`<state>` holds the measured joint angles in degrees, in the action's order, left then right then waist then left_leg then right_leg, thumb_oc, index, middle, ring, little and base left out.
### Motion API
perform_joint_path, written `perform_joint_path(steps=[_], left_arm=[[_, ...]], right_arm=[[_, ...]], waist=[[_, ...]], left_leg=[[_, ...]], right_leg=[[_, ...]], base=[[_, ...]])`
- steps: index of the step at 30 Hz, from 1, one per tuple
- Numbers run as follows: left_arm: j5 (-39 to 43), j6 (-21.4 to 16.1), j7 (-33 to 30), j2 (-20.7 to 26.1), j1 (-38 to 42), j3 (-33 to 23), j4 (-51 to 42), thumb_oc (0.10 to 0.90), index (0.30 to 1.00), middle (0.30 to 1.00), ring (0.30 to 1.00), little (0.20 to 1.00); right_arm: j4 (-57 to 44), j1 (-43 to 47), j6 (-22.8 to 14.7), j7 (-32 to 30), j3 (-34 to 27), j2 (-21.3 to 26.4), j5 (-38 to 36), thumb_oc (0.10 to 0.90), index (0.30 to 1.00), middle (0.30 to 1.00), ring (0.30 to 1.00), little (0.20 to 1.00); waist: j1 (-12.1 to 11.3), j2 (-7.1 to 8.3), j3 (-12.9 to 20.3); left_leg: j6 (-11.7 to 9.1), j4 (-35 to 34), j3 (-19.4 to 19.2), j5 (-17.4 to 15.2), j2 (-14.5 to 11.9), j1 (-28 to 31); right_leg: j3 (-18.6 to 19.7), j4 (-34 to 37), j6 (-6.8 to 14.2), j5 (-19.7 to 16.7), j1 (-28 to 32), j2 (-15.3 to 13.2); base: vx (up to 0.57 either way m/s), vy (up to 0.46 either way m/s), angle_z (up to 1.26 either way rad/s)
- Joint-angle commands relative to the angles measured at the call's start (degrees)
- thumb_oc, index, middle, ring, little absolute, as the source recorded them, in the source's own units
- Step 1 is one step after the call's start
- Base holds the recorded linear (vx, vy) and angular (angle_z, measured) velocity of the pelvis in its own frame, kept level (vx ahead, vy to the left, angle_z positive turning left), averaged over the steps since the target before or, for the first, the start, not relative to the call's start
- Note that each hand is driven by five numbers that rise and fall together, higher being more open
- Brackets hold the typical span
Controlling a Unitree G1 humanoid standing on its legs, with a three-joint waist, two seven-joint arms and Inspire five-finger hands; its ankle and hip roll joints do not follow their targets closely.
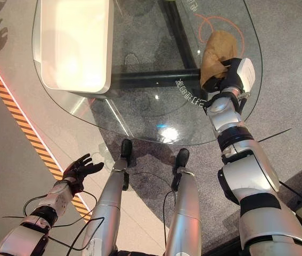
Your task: Wipe the table with a cloth and put it in the basket.
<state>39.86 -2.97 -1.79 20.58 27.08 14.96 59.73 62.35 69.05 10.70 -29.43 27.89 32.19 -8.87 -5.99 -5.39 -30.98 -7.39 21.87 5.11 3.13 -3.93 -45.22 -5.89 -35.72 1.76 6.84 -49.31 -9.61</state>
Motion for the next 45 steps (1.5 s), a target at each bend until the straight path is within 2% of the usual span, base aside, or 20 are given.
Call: perform_joint_path(steps=[1, 10, 18, 34, 43, 45], left_arm=[[2.0, -0.7, -1.2, 0.2, -1.5, -0.3, 0.3, 0.800, 0.900, 0.900, 0.900, 0.900], [1.9, -1.0, -1.7, -0.2, -1.1, -0.2, 0.0, 0.800, 0.900, 0.900, 0.900, 0.900], [1.8, -1.8, -1.5, -1.2, -1.1, 0.1, 0.0, 0.800, 0.900, 0.900, 0.900, 0.900], [1.2, -2.1, -2.3, -3.2, -0.6, 0.9, -0.9, 0.800, 0.900, 0.900, 0.900, 0.900], [1.1, -2.5, -2.7, -4.1, -0.5, 0.8, -0.8, 0.800, 0.900, 0.900, 0.900, 0.900], [1.2, -2.4, -2.9, -4.1, -0.6, 0.8, -1.1, 0.800, 0.900, 0.900, 0.900, 0.900]], right_arm=[[-3.4, 0.6, -2.4, 2.7, 4.3, -0.5, 4.0, 0.100, 0.300, 0.300, 0.300, 0.200], [-10.1, 1.9, -3.8, 3.5, 8.0, -1.7, 10.1, 0.100, 0.300, 0.300, 0.300, 0.200], [-14.5, 1.4, -3.6, 6.9, 12.2, -5.0, 15.7, 0.100, 0.300, 0.300, 0.300, 0.200], [-17.0, -2.0, -5.4, 13.0, 14.9, -10.8, 16.4, 0.100, 0.300, 0.300, 0.300, 0.200], [-22.3, -5.3, -7.3, 18.0, 17.4, -13.5, 18.2, 0.100, 0.300, 0.300, 0.300, 0.200], [-24.2, -6.1, -6.7, 18.5, 18.1, -13.9, 18.2, 0.100, 0.300, 0.300, 0.300, 0.200]], waist=[[-0.6, -2.76, 1.2], [-0.5, -2.69, 1.2], [-0.9, -3.39, 1.2], [-1.1, -3.99, 1.2], [-0.6, -3.79, 1.2], [-0.5, -3.72, 1.2]], left_leg=[[7.0, 1.7, -4.6, -2.2, 6.1, -1.1], [6.9, 1.5, -4.6, -1.9, 6.2, -1.7], [6.8, 1.0, -4.7, -1.5, 6.7, -1.7], [6.6, -0.2, -4.8, -0.7, 7.1, -1.4], [6.5, -0.6, -5.1, -0.3, 7.2, -1.2], [6.5, -0.6, -5.2, -0.3, 7.2, -1.3]], right_leg=[[-2.5, 6.1, -0.6, -4.3, 0.1, 3.2], [-2.5, 6.1, -0.5, -4.5, -0.6, 3.3], [-2.6, 6.6, -0.8, -4.3, -0.7, 3.3], [-2.8, 7.5, -0.7, -4.7, -0.7, 3.2], [-2.7, 8.0, -0.8, -5.0, -0.6, 3.3], [-2.6, 7.9, -0.7, -5.1, -0.8, 3.2]], base=[[0.00, 0.000, 0.00], [0.00, 0.000, 0.00], [0.00, 0.000, 0.00], [0.00, 0.000, 0.00], [0.00, 0.000, 0.00], [0.00, 0.000, 0.00]])
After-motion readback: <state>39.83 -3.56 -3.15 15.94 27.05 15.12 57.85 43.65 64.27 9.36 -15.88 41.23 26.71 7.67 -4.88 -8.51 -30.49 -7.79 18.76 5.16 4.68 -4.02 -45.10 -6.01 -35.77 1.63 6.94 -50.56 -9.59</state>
